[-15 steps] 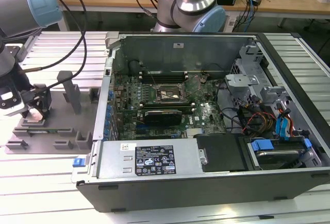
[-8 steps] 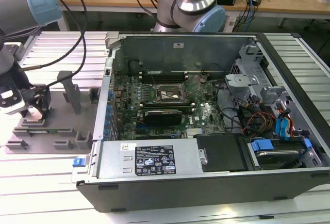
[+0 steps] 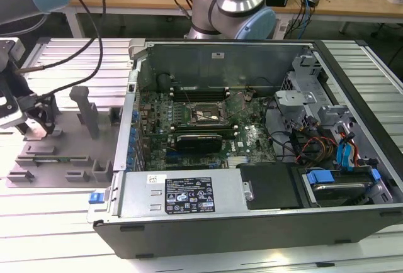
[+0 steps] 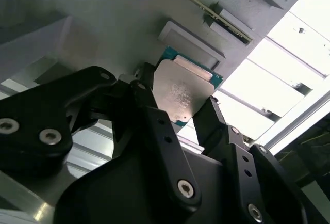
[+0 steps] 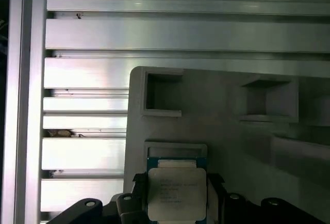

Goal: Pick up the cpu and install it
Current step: 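Pick up the cpu and move it towards the insertion slot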

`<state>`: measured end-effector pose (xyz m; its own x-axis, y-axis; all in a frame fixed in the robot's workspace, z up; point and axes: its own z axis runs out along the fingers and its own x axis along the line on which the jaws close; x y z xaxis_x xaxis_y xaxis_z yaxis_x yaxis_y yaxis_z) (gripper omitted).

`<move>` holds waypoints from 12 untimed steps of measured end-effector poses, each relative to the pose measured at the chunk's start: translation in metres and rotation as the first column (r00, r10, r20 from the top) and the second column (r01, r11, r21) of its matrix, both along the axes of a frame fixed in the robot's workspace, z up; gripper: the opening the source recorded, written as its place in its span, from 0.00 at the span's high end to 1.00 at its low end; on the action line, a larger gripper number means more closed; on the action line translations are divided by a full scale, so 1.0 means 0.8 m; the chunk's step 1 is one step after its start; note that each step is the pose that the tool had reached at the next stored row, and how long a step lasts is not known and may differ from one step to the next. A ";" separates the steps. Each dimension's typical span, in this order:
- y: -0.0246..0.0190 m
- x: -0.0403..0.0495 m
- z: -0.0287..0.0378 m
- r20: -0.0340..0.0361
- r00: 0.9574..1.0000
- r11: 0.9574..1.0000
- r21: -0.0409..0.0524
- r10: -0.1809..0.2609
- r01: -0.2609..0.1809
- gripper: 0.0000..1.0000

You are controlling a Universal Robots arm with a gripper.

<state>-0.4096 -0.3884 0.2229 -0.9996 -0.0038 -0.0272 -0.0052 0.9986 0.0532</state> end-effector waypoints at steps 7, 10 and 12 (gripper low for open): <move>0.0010 0.001 0.0275 0.000 1.000 1.000 0.000 0.000 0.000 0.45; 0.0015 0.001 0.0398 0.000 1.000 1.000 0.000 0.000 0.000 0.45; 0.0017 0.001 0.0455 0.000 1.000 1.000 0.000 0.000 0.000 0.45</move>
<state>-0.4086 -0.3870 0.2593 -0.9996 -0.0038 -0.0272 -0.0053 0.9986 0.0532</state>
